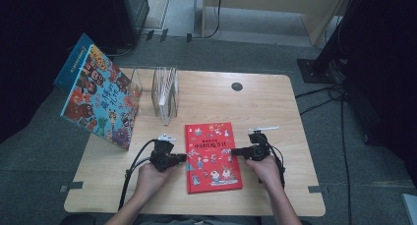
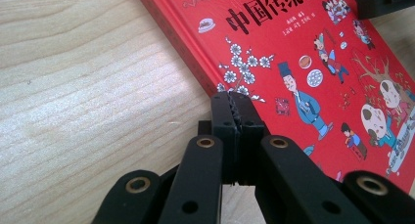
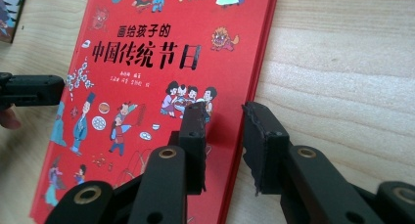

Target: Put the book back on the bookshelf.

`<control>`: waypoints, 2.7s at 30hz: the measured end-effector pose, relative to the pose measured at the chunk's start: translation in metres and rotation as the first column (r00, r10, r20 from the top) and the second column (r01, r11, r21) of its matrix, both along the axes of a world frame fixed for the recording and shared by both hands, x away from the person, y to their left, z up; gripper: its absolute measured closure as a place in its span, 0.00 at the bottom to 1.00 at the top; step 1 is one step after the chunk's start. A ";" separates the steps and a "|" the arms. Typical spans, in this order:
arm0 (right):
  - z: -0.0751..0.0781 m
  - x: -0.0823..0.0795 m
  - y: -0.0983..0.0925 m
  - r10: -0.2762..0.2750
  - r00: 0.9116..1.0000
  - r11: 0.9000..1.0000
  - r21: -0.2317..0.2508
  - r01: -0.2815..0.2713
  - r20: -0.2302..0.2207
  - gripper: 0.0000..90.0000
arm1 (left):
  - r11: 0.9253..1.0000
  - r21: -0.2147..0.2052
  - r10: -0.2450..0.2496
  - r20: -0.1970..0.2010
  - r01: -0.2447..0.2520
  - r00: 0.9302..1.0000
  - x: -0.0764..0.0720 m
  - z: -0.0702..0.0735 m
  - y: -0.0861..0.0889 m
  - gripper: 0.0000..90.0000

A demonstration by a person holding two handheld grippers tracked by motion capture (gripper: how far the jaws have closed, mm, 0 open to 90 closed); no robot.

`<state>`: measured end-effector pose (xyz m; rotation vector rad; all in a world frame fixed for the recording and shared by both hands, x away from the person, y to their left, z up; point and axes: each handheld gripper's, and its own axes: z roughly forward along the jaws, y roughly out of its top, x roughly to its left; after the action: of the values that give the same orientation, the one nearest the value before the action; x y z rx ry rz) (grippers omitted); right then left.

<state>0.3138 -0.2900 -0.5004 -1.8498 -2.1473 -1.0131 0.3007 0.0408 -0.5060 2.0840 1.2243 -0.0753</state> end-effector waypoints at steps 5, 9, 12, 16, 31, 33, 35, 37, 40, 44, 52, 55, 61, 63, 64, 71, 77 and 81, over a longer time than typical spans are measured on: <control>0.007 0.004 0.003 0.032 0.999 0.998 -0.047 -0.033 -0.032 0.79 | 1.000 0.013 0.011 0.029 -0.011 1.000 -0.003 0.000 -0.003 1.00; 0.009 0.005 -0.001 0.036 0.998 0.999 -0.015 -0.037 -0.044 0.79 | 1.000 -0.003 0.008 0.005 -0.008 1.000 -0.001 -0.001 -0.001 1.00; 0.013 0.005 -0.005 0.031 0.998 0.999 0.024 -0.030 -0.046 0.80 | 1.000 -0.003 0.005 0.005 -0.005 1.000 0.000 -0.001 -0.001 1.00; 0.021 0.004 -0.005 0.043 0.998 0.999 0.026 -0.042 -0.036 0.80 | 1.000 -0.005 0.010 -0.002 -0.010 1.000 0.000 -0.002 0.000 1.00; 0.056 0.007 -0.006 0.093 0.995 0.990 0.108 -0.090 -0.027 0.79 | 1.000 -0.012 0.016 -0.014 -0.016 1.000 0.001 -0.002 0.001 1.00; 0.060 0.007 -0.005 0.105 0.994 0.989 0.107 -0.103 -0.018 0.79 | 1.000 -0.016 0.016 -0.016 -0.016 1.000 0.001 -0.002 0.001 1.00; 0.063 0.007 -0.004 0.110 0.994 0.988 0.110 -0.106 -0.023 0.79 | 1.000 -0.017 0.017 -0.018 -0.018 1.000 0.001 -0.002 0.001 1.00; 0.066 0.008 -0.004 0.113 0.993 0.985 0.132 -0.108 -0.026 0.79 | 1.000 -0.016 0.017 -0.017 -0.018 1.000 0.001 -0.002 0.001 1.00; 0.072 0.009 -0.001 0.120 0.993 0.984 0.132 -0.116 -0.021 0.79 | 1.000 -0.018 0.018 -0.018 -0.019 1.000 0.001 -0.002 0.000 1.00; 0.079 0.009 0.003 0.111 0.994 0.988 0.108 -0.110 -0.001 0.78 | 1.000 -0.018 0.012 -0.014 -0.012 1.000 0.001 -0.003 -0.001 1.00; 0.067 0.010 0.003 0.046 0.999 0.996 0.069 -0.048 0.022 0.78 | 1.000 -0.012 0.006 -0.002 -0.006 1.000 0.000 -0.002 -0.003 1.00; 0.063 0.007 0.001 0.036 0.999 0.996 0.079 -0.037 0.010 0.78 | 1.000 -0.004 0.007 0.003 -0.007 1.000 -0.001 -0.002 -0.004 1.00; 0.053 0.003 0.011 0.104 0.994 0.986 0.135 -0.099 -0.036 0.80 | 1.000 -0.009 -0.011 -0.001 0.011 1.000 -0.002 -0.002 -0.006 1.00; 0.053 0.005 0.013 0.113 0.993 0.984 0.144 -0.107 -0.035 0.80 | 1.000 -0.013 -0.015 -0.003 0.015 1.000 -0.001 -0.003 -0.006 1.00; 0.054 0.006 0.014 0.114 0.993 0.984 0.144 -0.107 -0.040 0.81 | 1.000 -0.014 -0.013 -0.004 0.013 1.000 -0.001 -0.003 -0.006 1.00; 0.069 0.012 0.026 0.164 0.986 0.979 0.122 -0.161 -0.011 0.85 | 1.000 -0.022 -0.015 -0.005 0.015 1.000 -0.001 -0.003 -0.009 1.00; 0.086 0.022 0.040 0.223 0.975 0.970 0.101 -0.222 0.002 0.91 | 0.999 -0.041 -0.020 -0.009 0.019 1.000 -0.001 -0.005 -0.012 1.00; 0.095 0.027 0.050 0.256 0.967 0.965 0.049 -0.256 -0.001 0.92 | 0.998 -0.052 -0.030 -0.017 0.029 0.999 0.000 -0.005 -0.012 0.99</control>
<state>0.3406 -0.2401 -0.4051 -1.5013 -2.2617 -0.9888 0.3003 0.0286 -0.5107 2.0608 1.1895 -0.1380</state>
